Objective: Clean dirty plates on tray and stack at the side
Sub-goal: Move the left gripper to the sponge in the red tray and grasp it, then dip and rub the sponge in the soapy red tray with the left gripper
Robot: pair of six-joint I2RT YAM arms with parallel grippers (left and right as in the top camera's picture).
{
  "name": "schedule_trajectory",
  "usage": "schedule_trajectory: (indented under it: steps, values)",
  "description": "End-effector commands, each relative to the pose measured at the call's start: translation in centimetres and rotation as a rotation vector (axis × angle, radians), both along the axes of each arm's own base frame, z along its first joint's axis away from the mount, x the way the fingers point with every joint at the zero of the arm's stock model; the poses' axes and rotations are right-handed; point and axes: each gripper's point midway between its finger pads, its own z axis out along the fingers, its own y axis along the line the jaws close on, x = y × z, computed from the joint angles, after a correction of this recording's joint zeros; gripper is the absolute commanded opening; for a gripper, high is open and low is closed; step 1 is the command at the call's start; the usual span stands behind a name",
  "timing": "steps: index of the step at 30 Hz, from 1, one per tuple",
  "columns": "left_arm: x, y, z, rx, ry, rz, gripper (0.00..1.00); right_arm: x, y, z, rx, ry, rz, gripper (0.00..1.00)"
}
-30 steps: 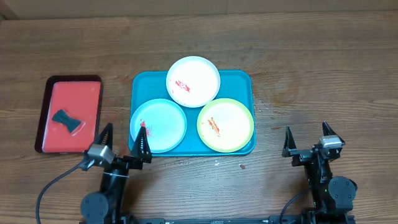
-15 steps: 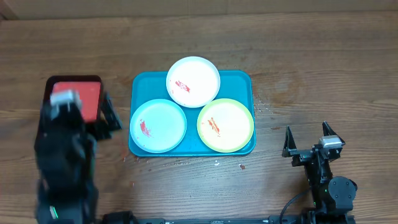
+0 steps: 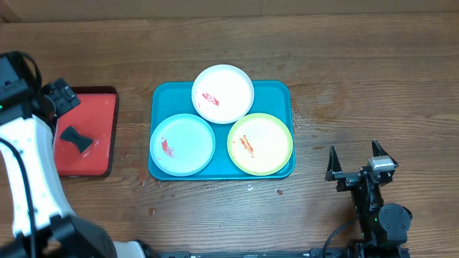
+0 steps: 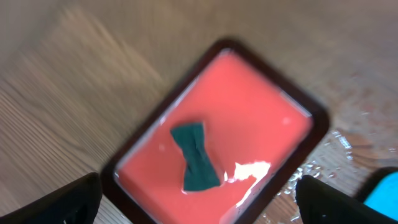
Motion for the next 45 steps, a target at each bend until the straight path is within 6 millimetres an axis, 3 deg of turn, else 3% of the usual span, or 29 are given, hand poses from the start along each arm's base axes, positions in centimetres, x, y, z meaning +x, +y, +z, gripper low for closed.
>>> schedule_trajectory:
  steps: [1, 5, 9, 16, 20, 23, 27, 29, 30, 34, 35, 37, 43, 45]
  values:
    - [0.5, 0.6, -3.4, -0.137, 0.024, 0.054, 1.0, 0.0, -0.2, -0.2, -0.001, -0.003, -0.008, 1.0]
    - [0.4, 1.9, -8.3, -0.202, 0.116, 0.098, 1.0, 0.0, -0.2, -0.2, -0.001, -0.003, -0.008, 1.0]
    - [1.6, 1.2, -12.3, -0.296, 0.145, 0.078, 0.97, 0.0, -0.2, -0.2, -0.001, -0.003, -0.008, 1.0]
    - [2.9, 1.5, -16.9, -0.321, 0.179, 0.043, 0.88, 0.0, -0.2, -0.2, -0.001, -0.003, -0.008, 1.0]
    - [2.6, 2.0, -19.1, -0.321, 0.218, 0.067, 0.86, 0.0, -0.2, -0.2, -0.001, -0.003, -0.008, 1.0]
    - [1.9, 2.3, -20.5, -0.309, 0.263, 0.087, 0.78, 0.0, -0.2, -0.2, -0.001, -0.003, -0.008, 1.0]
    - [0.9, 2.7, -22.1, -0.286, 0.325, 0.109, 0.52, 0.0, -0.2, -0.2, -0.001, -0.003, -0.008, 1.0]
    - [0.4, 3.1, -22.3, -0.271, 0.351, 0.121, 0.15, 0.0, -0.2, -0.2, -0.001, -0.003, -0.008, 1.0]
    - [0.1, 3.2, -22.3, -0.263, 0.362, 0.127, 0.04, 0.0, -0.2, -0.2, -0.001, -0.003, -0.008, 1.0]
    - [-0.6, 2.8, -22.4, -0.278, 0.39, 0.128, 0.06, 0.0, -0.2, -0.2, -0.001, -0.003, -0.008, 1.0]
    - [-0.8, 2.6, -22.4, -0.286, 0.4, 0.126, 0.23, 0.0, -0.2, -0.2, -0.001, -0.003, -0.008, 1.0]
    - [-1.3, 1.9, -22.5, -0.316, 0.419, 0.121, 0.99, 0.0, -0.2, -0.2, -0.001, -0.003, -0.008, 1.0]
    - [-3.1, -0.1, -22.5, -0.405, 0.492, 0.112, 1.0, 0.0, -0.2, -0.2, -0.001, -0.003, -0.008, 1.0]
    - [-3.4, -0.8, -22.5, -0.44, 0.501, 0.107, 0.89, 0.0, -0.2, -0.2, -0.001, -0.003, -0.008, 1.0]
